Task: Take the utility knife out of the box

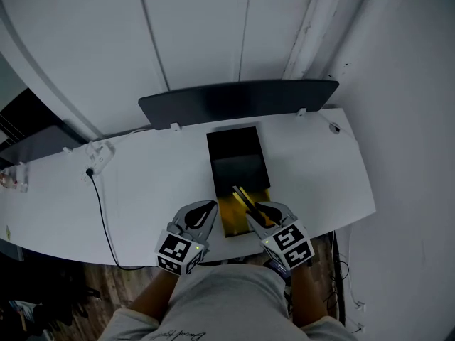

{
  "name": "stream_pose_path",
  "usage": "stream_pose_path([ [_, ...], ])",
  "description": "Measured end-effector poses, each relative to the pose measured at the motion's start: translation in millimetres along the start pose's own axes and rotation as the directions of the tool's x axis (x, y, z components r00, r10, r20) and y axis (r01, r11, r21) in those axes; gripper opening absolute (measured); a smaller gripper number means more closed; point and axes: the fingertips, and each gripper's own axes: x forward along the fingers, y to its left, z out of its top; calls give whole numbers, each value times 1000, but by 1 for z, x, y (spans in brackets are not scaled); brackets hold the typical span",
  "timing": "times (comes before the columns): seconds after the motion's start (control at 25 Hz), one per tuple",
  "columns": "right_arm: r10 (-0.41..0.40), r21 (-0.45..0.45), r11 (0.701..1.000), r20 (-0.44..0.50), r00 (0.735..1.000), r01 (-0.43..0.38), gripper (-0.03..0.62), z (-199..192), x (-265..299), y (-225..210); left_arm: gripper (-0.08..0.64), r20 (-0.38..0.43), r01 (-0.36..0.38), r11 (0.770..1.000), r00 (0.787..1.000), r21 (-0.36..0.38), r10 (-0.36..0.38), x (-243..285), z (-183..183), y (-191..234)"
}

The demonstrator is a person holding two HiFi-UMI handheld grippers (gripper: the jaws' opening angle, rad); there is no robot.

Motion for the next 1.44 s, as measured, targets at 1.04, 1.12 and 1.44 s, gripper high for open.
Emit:
stream_pose_path([
  [1.04,10,-10,1000,-3,1000,-10,131,1,2,6,0,0,12,1000,1000,10,-12,-3,0,-7],
  [1.12,5,-14,1000,-5,1000,-5,132,0,2,5,0,-1,13,1000,1000,10,-12,-4,0,-7],
  [1.44,26,5,1000,-1,1000,-26,132,2,1,13,0,0,13,1000,1000,10,-13,-7,-1,-8],
])
